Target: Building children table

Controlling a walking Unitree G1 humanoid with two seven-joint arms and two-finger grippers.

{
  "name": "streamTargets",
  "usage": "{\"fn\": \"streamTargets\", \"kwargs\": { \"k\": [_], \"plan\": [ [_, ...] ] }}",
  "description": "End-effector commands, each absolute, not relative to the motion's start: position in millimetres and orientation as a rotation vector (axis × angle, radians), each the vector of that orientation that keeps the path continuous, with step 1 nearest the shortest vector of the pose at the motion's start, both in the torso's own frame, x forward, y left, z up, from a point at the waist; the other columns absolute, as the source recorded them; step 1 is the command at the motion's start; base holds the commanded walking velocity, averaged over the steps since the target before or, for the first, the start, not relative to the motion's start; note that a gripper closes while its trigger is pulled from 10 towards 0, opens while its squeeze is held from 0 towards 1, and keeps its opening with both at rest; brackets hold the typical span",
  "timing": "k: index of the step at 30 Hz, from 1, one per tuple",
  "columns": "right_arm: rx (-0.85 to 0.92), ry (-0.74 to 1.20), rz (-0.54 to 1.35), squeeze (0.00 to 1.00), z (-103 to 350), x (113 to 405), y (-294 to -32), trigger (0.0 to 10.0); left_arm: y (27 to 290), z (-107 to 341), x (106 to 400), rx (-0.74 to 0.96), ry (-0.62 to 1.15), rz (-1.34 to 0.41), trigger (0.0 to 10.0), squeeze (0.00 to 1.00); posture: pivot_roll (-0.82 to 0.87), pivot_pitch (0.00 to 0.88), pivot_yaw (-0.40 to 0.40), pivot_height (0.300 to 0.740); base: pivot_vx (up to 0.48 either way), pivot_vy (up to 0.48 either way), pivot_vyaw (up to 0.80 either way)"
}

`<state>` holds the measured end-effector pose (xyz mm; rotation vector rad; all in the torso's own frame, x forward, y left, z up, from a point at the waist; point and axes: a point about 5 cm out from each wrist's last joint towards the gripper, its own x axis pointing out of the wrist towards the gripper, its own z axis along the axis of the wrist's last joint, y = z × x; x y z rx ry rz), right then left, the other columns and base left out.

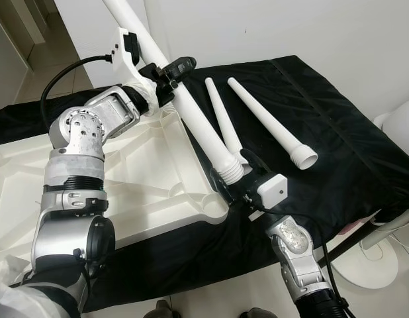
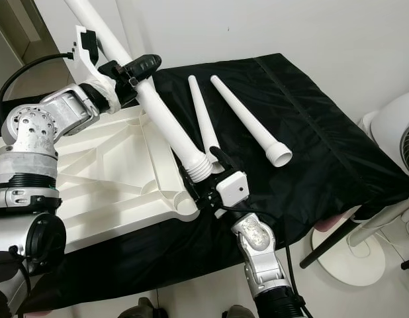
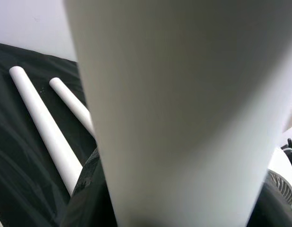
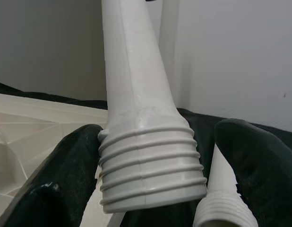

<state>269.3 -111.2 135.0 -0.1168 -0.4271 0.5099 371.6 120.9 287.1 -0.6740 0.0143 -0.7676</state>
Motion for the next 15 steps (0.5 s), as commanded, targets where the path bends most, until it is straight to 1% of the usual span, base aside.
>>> {"fn": "streamTargets", "kwargs": {
  "k": [1,2,4,5,6,12,13,15],
  "plan": [
    [-0.105,-0.39,0.408,1.0,134,276,-127,10.0,134,299,374,-0.622,-0.041,-0.714,10.0,0.0,-0.11,0.0,0.115,0.74,0.0,0.0,0.0],
    [-0.126,-0.357,0.365,1.0,132,279,-131,10.0,137,303,375,-0.61,-0.06,-0.7,10.0,0.0,-0.11,0.0,0.115,0.74,0.0,0.0,0.0],
    [-0.128,-0.349,0.358,1.0,132,280,-132,10.0,137,304,376,-0.607,-0.063,-0.698,10.0,0.0,-0.11,0.0,0.115,0.74,0.0,0.0,0.0],
    [-0.126,-0.281,0.352,0.0,125,282,-135,10.0,142,307,377,-0.626,-0.089,-0.668,10.0,0.0,-0.11,0.0,0.095,0.74,0.0,0.0,0.0],
    [-0.123,-0.196,0.343,0.0,115,284,-139,10.0,149,311,380,-0.65,-0.122,-0.629,10.0,0.0,-0.11,0.0,0.095,0.74,0.0,0.0,0.0],
    [-0.141,-0.156,0.355,0.0,109,283,-139,10.0,153,314,381,-0.677,-0.139,-0.603,10.0,0.0,-0.11,0.0,0.082,0.74,0.0,0.0,0.0],
    [-0.139,-0.147,0.37,0.0,108,282,-137,10.0,155,315,381,-0.692,-0.152,-0.592,10.0,0.0,-0.1,0.0,0.066,0.74,0.0,0.0,0.0],
    [-0.132,-0.138,0.39,0.0,107,279,-134,10.0,158,315,381,-0.702,-0.17,-0.57,10.0,0.0,-0.1,0.0,0.061,0.74,0.0,0.0,0.0]
  ]
}}
